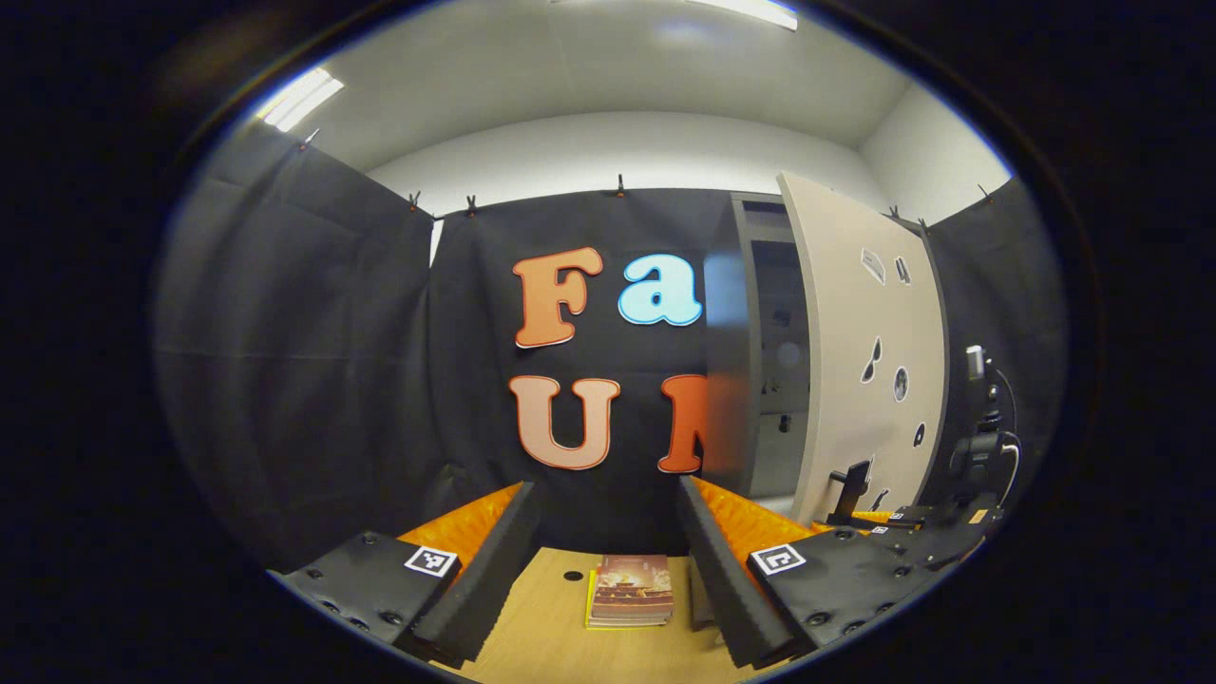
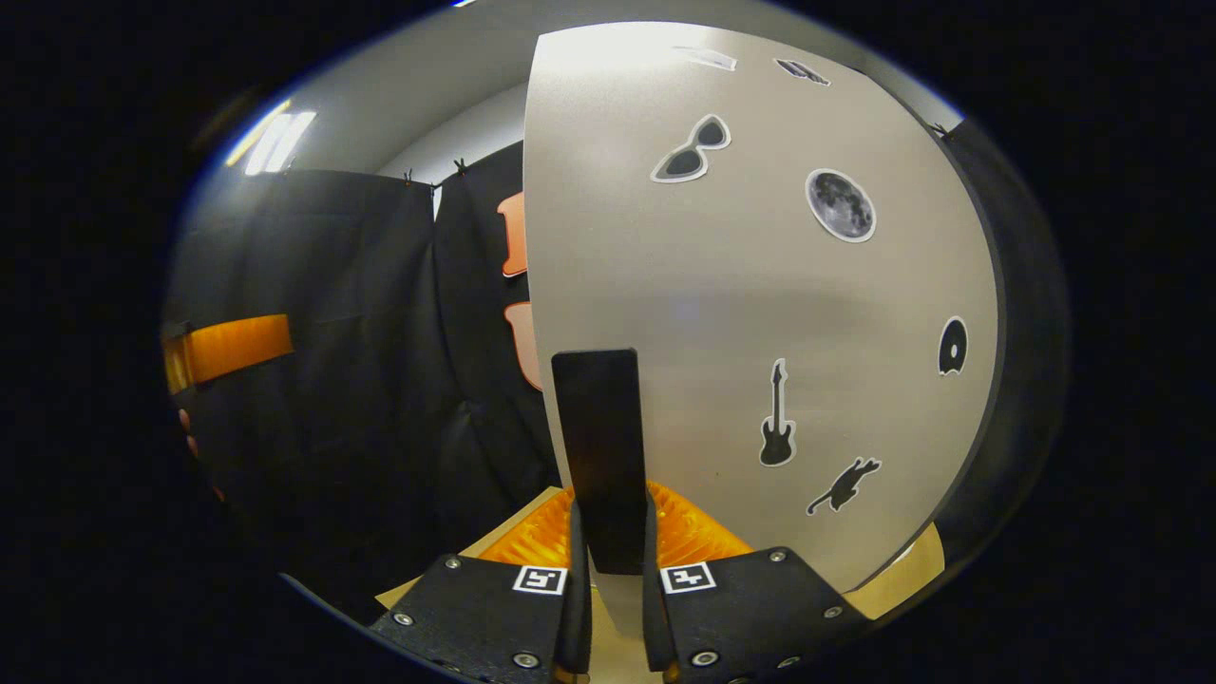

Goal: Open the cabinet door with the right hand, grasp the bottle in the cabinet with the left hand and place it on the coaster, then close the cabinet door with the right hand.

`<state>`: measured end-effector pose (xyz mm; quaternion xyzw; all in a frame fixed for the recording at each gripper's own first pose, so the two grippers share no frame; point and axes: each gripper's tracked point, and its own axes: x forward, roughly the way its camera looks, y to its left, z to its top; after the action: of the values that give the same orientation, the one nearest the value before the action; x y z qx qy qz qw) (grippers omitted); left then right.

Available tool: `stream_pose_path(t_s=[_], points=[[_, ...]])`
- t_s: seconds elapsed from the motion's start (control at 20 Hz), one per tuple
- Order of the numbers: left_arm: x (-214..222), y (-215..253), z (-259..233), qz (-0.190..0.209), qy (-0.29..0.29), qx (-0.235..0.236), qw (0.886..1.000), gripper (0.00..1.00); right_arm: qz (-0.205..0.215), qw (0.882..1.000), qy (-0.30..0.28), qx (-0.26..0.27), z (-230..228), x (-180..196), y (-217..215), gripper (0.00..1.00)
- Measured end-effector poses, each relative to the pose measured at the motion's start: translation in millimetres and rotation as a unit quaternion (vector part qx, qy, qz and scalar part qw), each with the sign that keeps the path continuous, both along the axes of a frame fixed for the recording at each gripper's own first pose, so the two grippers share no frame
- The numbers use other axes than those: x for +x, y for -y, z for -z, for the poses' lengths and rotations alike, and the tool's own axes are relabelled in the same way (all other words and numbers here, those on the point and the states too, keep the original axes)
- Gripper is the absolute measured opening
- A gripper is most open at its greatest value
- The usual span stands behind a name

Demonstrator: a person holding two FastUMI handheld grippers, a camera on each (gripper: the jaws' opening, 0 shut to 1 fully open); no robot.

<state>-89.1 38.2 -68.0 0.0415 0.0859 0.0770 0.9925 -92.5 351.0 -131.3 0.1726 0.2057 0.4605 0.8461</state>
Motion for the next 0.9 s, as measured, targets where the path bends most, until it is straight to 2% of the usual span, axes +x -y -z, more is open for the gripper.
stream_pose_path(t_s=[0.2,0.25,0.45,0.55,0.6,0.7,0.75,0.9], points=[[16.1,31.0,15.7,0.028,-0.005,-0.007,1.0,0.96,-0.021,0.999,0.001,0.029,1.9,-20.4,49.0,0.22],[21.0,38.4,19.7,0.036,-0.006,-0.01,0.999,0.93,-0.028,0.999,0.007,0.038,2.2,-23.3,55.0,0.22],[42.3,80.7,36.7,0.07,-0.012,-0.019,0.997,0.94,-0.046,0.996,-0.009,0.07,5.1,-20.7,69.5,0.22],[54.0,102.6,46.3,0.087,-0.014,-0.021,0.996,0.94,-0.044,0.996,-0.011,0.081,6.2,-20.5,78.2,0.22],[59.5,114.4,52.0,0.095,-0.016,-0.025,0.995,0.93,-0.04,0.995,-0.016,0.087,7.6,-19.7,82.2,0.17],[73.1,138.6,64.0,0.111,-0.02,-0.036,0.993,0.96,-0.029,0.995,-0.026,0.095,10.6,-16.6,89.5,0.17],[77.8,150.9,69.6,0.12,-0.021,-0.042,0.992,0.94,-0.021,0.995,-0.03,0.097,12.1,-16.2,94.5,0.21],[93.6,191.3,86.3,0.15,-0.025,-0.056,0.987,0.94,0.007,0.994,-0.039,0.098,13.7,-12.6,103.9,0.22]])
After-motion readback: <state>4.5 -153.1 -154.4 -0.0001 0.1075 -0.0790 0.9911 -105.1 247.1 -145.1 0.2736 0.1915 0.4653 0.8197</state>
